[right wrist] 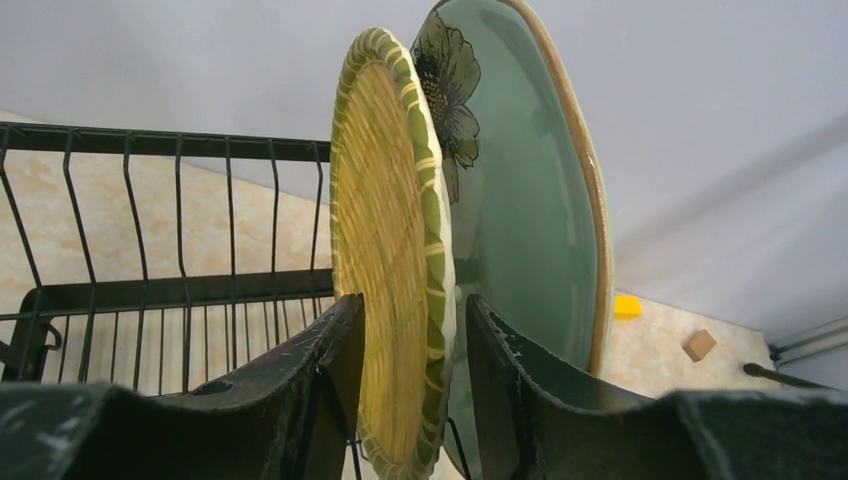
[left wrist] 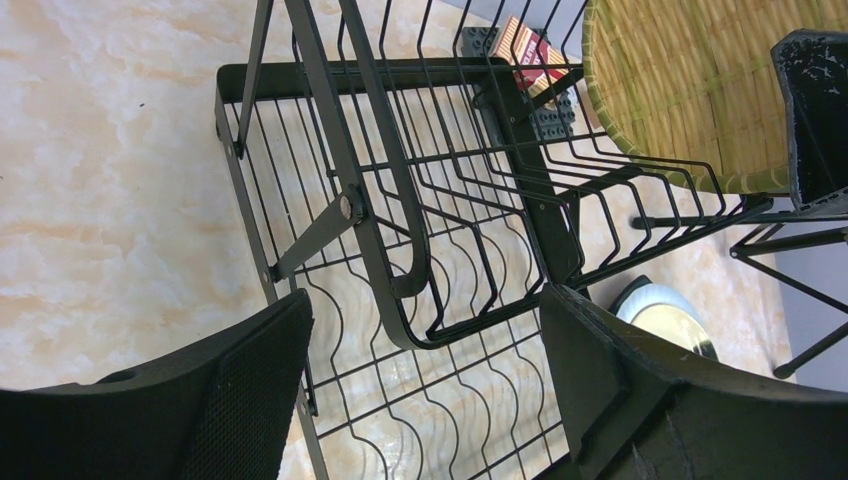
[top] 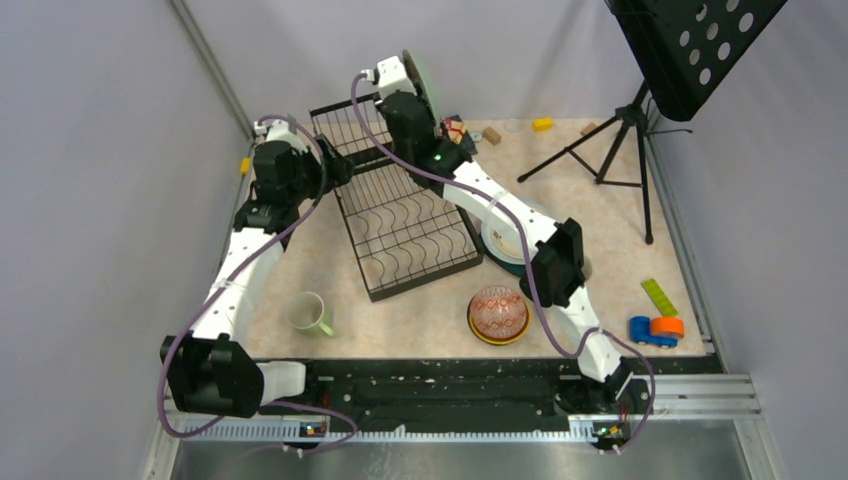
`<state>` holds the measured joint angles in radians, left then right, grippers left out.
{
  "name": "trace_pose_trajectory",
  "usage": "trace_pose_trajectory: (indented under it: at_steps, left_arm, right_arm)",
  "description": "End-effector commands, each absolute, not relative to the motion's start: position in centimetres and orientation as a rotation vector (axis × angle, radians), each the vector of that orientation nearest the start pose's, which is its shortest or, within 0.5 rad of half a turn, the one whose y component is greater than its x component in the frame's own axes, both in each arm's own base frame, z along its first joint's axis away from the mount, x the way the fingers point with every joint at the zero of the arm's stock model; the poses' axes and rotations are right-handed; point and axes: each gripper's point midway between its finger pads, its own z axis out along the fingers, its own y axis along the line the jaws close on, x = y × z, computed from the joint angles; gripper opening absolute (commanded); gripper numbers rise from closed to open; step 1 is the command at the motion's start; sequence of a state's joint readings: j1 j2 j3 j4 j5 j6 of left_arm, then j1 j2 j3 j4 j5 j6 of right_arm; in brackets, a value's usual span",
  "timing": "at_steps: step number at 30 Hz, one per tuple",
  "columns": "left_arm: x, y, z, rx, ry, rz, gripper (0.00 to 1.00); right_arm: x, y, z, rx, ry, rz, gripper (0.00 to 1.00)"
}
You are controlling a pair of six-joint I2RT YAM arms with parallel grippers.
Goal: Load the mixed dishes into the dish rack
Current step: Insert the plate into the dish rack.
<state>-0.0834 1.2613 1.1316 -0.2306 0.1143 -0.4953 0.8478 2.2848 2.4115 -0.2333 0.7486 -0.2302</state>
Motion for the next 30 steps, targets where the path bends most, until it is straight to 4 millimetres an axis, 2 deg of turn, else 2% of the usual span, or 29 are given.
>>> trace_pose_trajectory:
  at_steps: [1, 10, 17, 23, 30]
  left_arm:
    - [40.7, -7.0, 30.2, -0.307, 1.854, -0.493, 0.88]
    - [40.6, -6.7, 30.5, -0.312, 1.850, -0.477, 0.90]
    - [40.4, -6.4, 30.9, -0.323, 1.839, -0.461, 0.94]
    - [40.1, -5.2, 30.9, -0.356, 1.833, -0.392, 0.98]
    - [39.1, -3.8, 32.7, -0.380, 1.765, -0.328, 0.99]
  right_arm:
    - [49.0, 36.2, 41.9, -0.228, 1.521, -0.057, 0.44]
    - [47.7, 35.4, 44.5, -0.202, 1.497, -0.004, 0.46]
    - [47.1, 35.1, 45.2, -0.193, 1.501, 0.031, 0.47]
    - [45.6, 35.1, 47.2, -0.169, 1.476, 0.156, 0.47]
    - [43.8, 33.8, 49.4, -0.159, 1.454, 0.210, 0.48]
